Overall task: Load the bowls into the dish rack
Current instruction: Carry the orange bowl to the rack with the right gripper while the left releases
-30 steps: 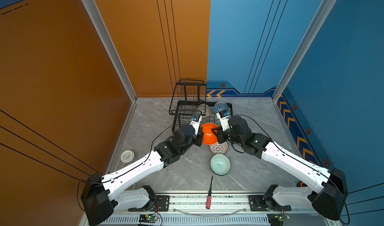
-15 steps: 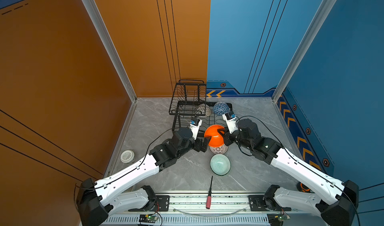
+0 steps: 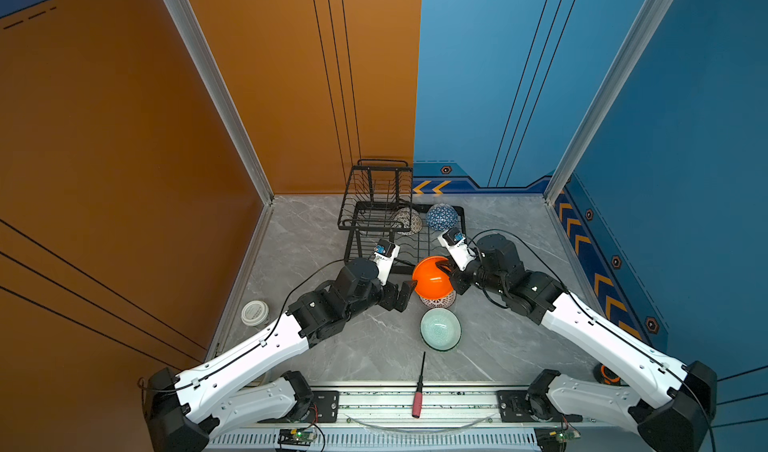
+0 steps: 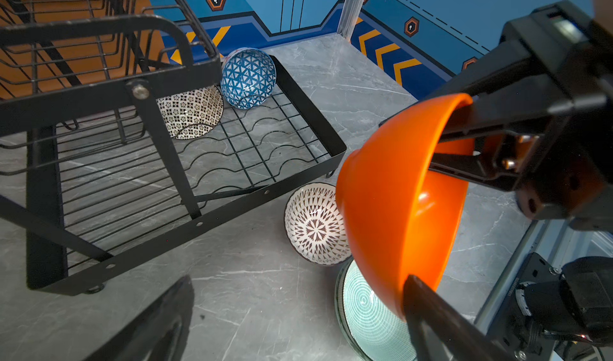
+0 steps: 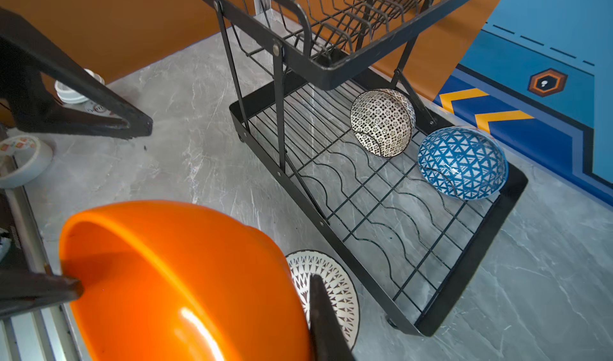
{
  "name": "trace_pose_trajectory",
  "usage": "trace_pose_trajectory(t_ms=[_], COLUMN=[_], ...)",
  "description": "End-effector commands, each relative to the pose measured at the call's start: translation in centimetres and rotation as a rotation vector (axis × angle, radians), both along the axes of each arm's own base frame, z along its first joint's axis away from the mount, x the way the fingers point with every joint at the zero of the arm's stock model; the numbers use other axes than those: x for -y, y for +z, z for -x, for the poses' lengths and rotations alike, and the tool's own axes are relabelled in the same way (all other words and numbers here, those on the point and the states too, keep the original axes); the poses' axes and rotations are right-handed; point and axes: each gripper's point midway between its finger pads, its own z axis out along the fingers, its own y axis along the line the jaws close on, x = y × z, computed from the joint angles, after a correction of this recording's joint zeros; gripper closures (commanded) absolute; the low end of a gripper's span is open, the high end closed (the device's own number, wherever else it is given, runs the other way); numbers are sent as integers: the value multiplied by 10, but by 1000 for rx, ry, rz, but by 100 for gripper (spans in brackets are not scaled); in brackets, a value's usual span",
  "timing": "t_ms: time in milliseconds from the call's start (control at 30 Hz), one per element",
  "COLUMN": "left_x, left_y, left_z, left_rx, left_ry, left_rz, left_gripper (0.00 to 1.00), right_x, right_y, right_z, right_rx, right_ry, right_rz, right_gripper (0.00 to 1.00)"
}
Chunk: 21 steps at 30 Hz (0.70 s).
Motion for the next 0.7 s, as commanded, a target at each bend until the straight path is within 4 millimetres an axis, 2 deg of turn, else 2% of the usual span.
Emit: trace_pose_trajectory(t_ms=[0, 167, 433, 567, 667], left_x=[-20, -24, -28, -26, -25], left_y=[-13, -20, -24, -23, -23], left_z=[-8, -15, -26, -30, -33], left_rx=[-28, -57, -91, -96, -99], left_ry=[49, 53, 61, 48, 45], left_rz=[-76, -74, -53, -44, -47], left_gripper=[2, 2, 2, 2, 2], right_x=[7, 14, -5, -2, -2], right_y=[8, 10, 9, 8, 12], right_z=[-10, -34, -58, -80, -88], right_rx=[106, 263, 573, 689, 763], right_ry=[35, -6, -16, -101, -141], right_rz=[142, 298, 432, 534, 545], right_gripper=[100, 100, 100, 100, 100])
